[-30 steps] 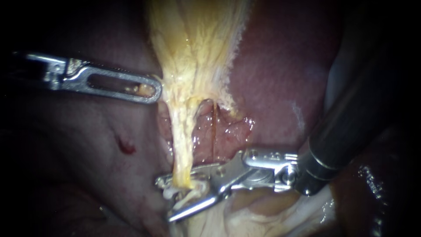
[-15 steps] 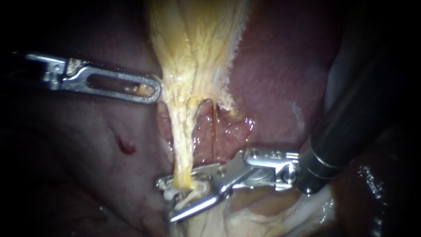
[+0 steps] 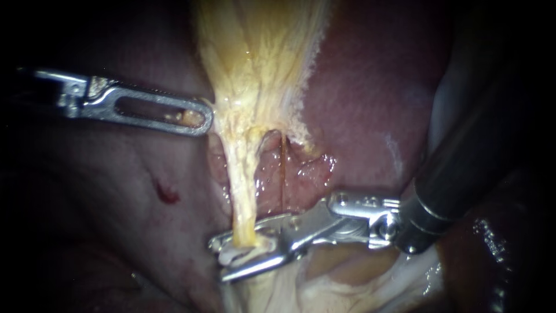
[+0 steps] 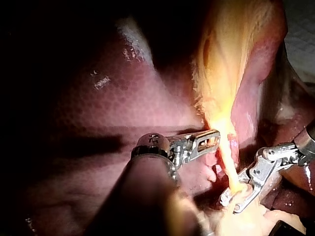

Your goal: Clipping second clip left tube

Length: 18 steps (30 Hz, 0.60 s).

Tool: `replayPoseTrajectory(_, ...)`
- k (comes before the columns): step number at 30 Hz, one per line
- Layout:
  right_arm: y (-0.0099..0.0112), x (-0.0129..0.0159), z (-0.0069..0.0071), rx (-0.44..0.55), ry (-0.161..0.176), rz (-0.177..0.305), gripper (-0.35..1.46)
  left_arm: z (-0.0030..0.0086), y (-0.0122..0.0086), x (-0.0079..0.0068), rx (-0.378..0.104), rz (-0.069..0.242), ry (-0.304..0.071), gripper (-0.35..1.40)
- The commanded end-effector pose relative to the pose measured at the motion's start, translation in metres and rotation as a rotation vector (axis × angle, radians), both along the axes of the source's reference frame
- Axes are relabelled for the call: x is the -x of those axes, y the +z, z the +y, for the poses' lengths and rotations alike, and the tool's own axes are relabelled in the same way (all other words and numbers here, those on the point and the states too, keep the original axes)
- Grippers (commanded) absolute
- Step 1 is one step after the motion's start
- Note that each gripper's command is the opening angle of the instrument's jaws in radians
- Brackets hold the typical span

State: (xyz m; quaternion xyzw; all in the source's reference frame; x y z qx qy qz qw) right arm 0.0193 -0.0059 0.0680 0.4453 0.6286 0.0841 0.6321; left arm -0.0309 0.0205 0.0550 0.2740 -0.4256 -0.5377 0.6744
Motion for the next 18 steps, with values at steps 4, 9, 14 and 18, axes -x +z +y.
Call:
replayPoseTrajectory(4,0.0,0.0002,0.0001,0.0,-0.001,0.001,-0.3,0.0001,0.0001,0.0,0.0,0.0,0.0,-0.35)
replayPoseTrajectory(9,-0.0001,0.0002,0.0002,-0.008,-0.013,0.005,-0.35,0.0001,0.0001,0.0,0.0,0.0,0.0,-0.35)
replayPoseTrajectory(14,-0.0001,0.0003,0.0003,-0.029,-0.016,-0.005,-0.35,0.0001,0.0001,0.0,0.0,0.0,0.0,-0.35)
replayPoseTrajectory(18,-0.0001,0.0004,0.0003,-0.029,-0.017,-0.004,-0.35,0.0001,0.0001,0.0,0.0,0.0,0.0,-0.35)
